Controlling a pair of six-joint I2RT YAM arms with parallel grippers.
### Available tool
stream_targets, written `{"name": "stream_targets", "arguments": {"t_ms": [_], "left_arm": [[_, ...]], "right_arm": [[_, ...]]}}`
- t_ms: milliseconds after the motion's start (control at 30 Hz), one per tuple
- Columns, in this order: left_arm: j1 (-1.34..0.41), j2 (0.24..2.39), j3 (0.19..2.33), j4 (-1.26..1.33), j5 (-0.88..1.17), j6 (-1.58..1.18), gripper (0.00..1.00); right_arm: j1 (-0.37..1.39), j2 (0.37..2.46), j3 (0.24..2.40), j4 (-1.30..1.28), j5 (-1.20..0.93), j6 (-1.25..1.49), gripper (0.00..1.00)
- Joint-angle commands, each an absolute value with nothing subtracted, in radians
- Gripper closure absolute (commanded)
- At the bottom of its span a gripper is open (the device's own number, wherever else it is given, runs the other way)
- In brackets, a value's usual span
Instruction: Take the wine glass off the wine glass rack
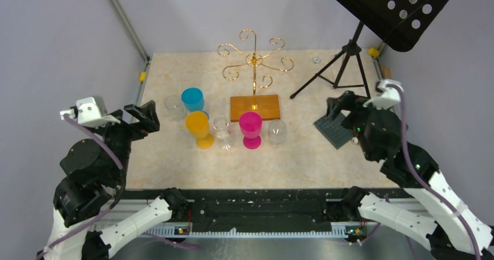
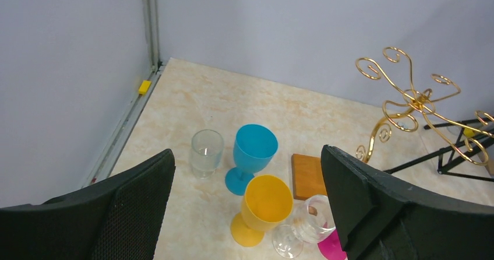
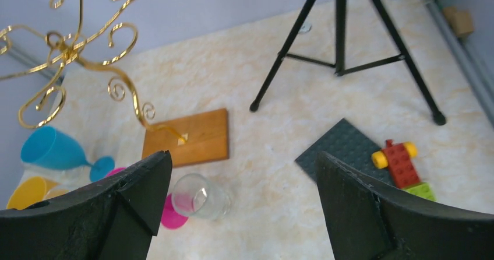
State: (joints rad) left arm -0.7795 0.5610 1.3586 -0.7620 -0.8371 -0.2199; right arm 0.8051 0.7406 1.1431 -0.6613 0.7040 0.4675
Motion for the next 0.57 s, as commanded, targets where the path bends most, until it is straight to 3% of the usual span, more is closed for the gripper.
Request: {"name": "stream_targets", "arguments": {"t_ms": [0, 167, 533], "left_arm": [[-0.778, 0.524, 1.359, -0.733, -0.937, -0.218, 0.01], [-0.777, 0.488, 1.338, -0.684, -0.939, -0.192, 0.01], [-0.777, 0.491, 1.323, -0.666, -0.953, -0.169, 0.01]], "right_arm": [[0.815, 0.593, 1.094, -0.566, 0.904, 0.39, 0.06], [0.815, 0.472, 1.06, -0.519, 0.954, 0.372, 0.05], [0.816, 0.458, 1.056, -0.558, 0.972, 0.411, 0.04]]}}
